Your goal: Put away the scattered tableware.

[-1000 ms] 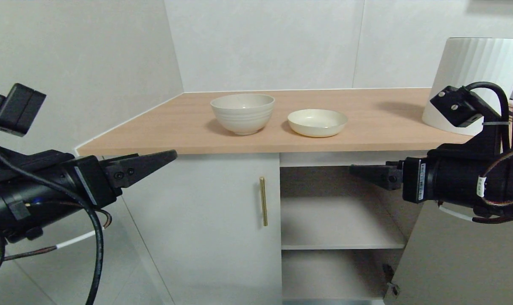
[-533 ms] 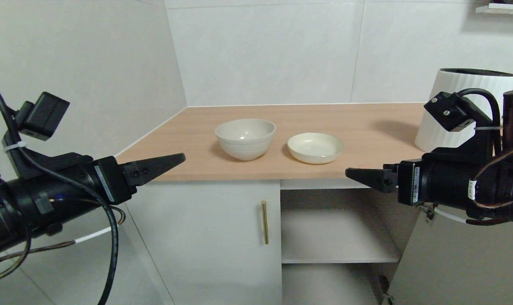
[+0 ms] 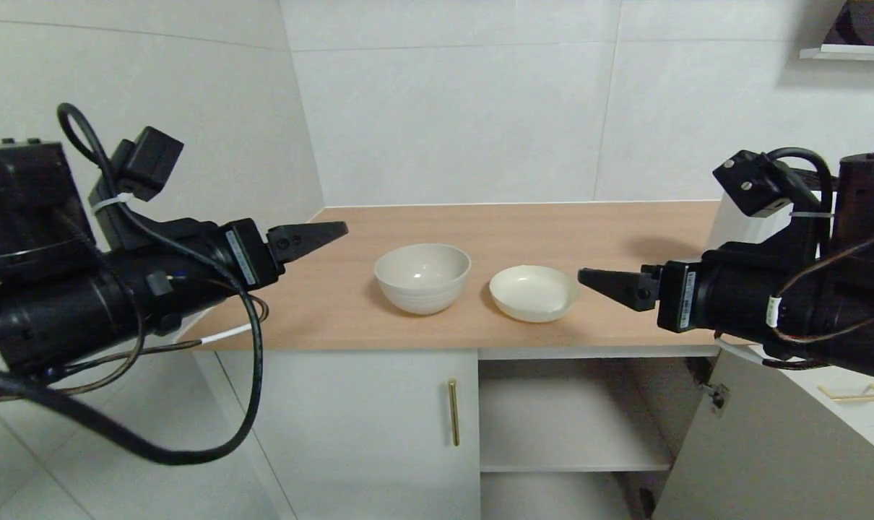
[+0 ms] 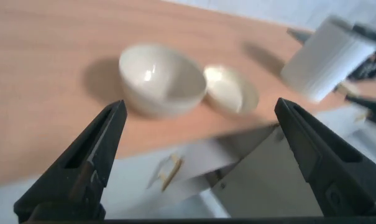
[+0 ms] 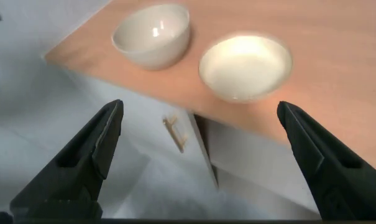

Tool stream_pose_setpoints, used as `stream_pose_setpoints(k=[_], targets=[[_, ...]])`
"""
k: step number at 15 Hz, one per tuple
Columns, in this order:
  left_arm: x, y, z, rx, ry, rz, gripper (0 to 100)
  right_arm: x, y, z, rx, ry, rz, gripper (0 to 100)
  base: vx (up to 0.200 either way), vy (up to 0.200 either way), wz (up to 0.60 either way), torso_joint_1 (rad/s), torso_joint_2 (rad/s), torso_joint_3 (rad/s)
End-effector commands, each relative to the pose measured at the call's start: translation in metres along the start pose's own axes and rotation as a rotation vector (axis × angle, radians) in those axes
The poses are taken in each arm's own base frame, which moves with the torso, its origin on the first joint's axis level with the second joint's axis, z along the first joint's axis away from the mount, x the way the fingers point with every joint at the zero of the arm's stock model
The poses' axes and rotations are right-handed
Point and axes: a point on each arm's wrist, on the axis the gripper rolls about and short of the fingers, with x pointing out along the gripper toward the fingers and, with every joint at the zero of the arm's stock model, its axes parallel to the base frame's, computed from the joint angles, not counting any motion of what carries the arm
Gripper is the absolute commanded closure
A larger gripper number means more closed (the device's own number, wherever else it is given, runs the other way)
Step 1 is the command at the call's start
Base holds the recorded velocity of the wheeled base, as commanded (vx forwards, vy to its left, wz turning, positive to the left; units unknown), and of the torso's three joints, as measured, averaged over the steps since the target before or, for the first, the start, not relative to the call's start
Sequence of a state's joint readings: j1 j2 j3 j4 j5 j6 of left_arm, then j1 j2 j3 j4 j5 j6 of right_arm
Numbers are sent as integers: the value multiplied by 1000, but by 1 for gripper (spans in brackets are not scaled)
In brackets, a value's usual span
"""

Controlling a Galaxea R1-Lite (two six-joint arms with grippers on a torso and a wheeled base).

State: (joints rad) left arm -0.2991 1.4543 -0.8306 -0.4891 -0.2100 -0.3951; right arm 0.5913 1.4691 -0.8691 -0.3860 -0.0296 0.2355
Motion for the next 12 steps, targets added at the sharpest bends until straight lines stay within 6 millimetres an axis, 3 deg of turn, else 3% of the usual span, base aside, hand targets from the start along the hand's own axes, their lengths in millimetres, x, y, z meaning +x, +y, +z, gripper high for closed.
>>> stream_pose_setpoints(k=[1,4,6,8,11,12], targets=[[26,7,-2,-25,63,28,0,16,-3,-4,2,-24,-12,0,0,0,0,66,-134,-76],[28,7,4,-65,188,100,0,37,-4,3,52,55,-121,0,0,0,0,12,-25,-17],[38,9,14,-216,165,134,0,53,-2,12,203,144,-182,0,0,0,0,0,0,0],[49,11,21,-311,181,207,0,74,-2,15,247,184,-286,0,0,0,0,0,0,0],[72,11,18,-337,249,295,0,92,-3,15,245,179,-312,0,0,0,0,0,0,0],[99,19,1,-348,305,333,0,99,-13,10,251,188,-340,0,0,0,0,0,0,0]])
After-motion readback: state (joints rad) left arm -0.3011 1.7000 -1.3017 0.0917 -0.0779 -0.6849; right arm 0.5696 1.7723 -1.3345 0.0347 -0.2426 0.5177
